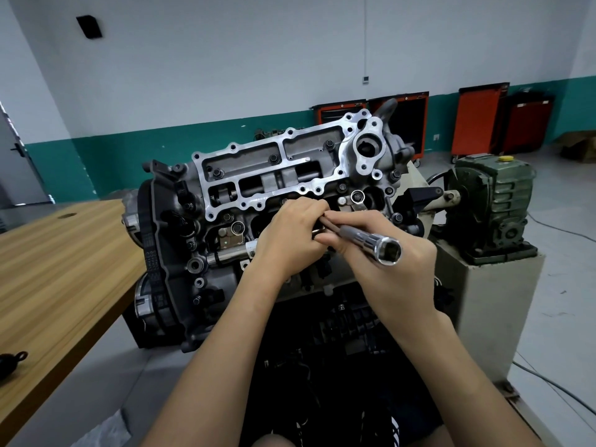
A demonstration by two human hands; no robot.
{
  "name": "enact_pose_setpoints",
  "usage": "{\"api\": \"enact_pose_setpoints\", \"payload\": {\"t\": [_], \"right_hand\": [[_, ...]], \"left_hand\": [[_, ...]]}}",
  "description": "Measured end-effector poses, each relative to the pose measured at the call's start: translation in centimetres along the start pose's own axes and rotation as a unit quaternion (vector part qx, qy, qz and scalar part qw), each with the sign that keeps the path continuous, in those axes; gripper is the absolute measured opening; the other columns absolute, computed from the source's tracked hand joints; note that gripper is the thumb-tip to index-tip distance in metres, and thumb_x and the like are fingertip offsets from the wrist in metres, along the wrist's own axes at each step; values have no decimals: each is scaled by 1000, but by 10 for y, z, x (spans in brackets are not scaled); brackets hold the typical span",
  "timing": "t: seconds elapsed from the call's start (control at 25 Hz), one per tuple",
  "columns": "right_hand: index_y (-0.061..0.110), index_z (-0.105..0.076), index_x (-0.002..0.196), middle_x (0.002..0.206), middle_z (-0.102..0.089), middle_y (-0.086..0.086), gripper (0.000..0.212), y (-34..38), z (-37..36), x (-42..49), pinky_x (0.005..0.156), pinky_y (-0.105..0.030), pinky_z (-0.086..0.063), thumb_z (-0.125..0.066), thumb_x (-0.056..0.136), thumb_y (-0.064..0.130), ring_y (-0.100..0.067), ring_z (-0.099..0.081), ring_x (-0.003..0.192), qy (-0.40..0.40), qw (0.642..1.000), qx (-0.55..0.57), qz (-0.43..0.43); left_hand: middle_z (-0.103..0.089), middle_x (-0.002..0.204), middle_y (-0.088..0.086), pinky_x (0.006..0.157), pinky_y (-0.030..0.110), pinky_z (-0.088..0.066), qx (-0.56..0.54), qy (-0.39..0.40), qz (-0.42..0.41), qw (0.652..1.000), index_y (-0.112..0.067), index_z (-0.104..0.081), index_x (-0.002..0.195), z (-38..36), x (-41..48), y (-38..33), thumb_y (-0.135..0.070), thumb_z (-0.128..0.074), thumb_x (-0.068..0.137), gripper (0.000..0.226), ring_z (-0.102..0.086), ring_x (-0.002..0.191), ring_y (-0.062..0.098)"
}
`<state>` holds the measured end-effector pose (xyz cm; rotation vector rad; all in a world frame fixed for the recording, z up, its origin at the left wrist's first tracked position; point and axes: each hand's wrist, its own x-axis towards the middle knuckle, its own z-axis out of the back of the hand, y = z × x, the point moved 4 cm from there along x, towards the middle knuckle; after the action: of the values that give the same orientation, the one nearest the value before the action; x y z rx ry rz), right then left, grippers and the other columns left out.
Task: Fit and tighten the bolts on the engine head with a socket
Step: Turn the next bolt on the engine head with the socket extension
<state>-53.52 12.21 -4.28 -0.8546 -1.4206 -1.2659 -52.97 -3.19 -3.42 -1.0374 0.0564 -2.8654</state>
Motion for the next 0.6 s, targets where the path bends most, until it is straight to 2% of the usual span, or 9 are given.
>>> {"api": "enact_pose_setpoints", "payload": {"t": [0.08,0.12,0.2,0.24,0.28,0.36,0.44,0.52,0.6], "right_hand": [[0,-72,97,84,-73,-7,22,2,0,-1,64,-31,-53,-77,80,13,-21,-68,71,-8,1000,-6,1],[0,-71,100,89,-73,-7,21,2,-2,-3,70,-29,-55,-74,83,13,-19,-69,78,2,1000,-6,3],[-3,-68,107,102,-72,-7,22,4,-5,-6,85,-23,-53,-69,85,-1,-13,-67,94,32,999,-6,10],[-3,-69,107,102,-72,-7,24,4,-5,-5,86,-20,-52,-69,83,-6,-12,-66,94,37,999,-18,17],[-2,-70,104,97,-73,-6,25,2,-4,-4,80,-19,-53,-72,80,-8,-12,-67,87,31,999,-34,21],[1,-73,97,83,-74,-6,22,-1,0,-1,63,-27,-53,-79,76,-1,-20,-67,68,-2,999,-37,6],[2,-72,95,80,-73,-6,20,-1,2,0,59,-32,-51,-79,78,12,-23,-67,65,-24,1000,-17,-10],[-1,-69,104,97,-73,-7,22,2,-3,-4,76,-25,-55,-73,84,9,-18,-69,86,1,1000,-14,-3],[-5,-64,114,113,-69,-9,31,3,-9,-7,93,-19,-49,-66,83,-11,-12,-64,105,44,999,-15,5]], "left_hand": [[-55,88,-4,71,22,-30,1,-2,-1,1000,-13,-53,86,0,0,0,-19,-58,79,10,-46,88,17],[-54,88,-8,69,17,-27,-11,-10,-1,1000,-16,-52,85,1,-1,0,-17,-57,79,8,-44,88,13],[-53,90,-12,72,9,-26,-36,-23,8,999,-20,-56,88,3,-2,0,-16,-56,78,10,-37,86,3],[-55,91,-10,72,10,-26,-34,-19,11,999,-18,-57,89,3,-3,0,-16,-56,79,10,-37,86,4],[-56,92,-7,71,14,-26,-23,-11,10,1000,-16,-57,90,2,-3,0,-17,-56,79,11,-40,87,8],[-56,91,-3,71,22,-28,-4,1,4,1000,-14,-55,89,0,-1,0,-18,-56,79,11,-45,89,16],[-56,91,-3,71,23,-29,0,2,3,1000,-14,-55,89,0,0,1,-19,-57,80,11,-46,89,18],[-57,93,-3,71,20,-28,-2,-9,2,1000,-13,-57,91,0,-1,0,-19,-55,81,11,-46,90,18],[-58,93,-4,69,15,-25,-13,-19,-1,1000,-14,-60,93,2,-2,-2,-18,-53,80,15,-44,91,13]]}}
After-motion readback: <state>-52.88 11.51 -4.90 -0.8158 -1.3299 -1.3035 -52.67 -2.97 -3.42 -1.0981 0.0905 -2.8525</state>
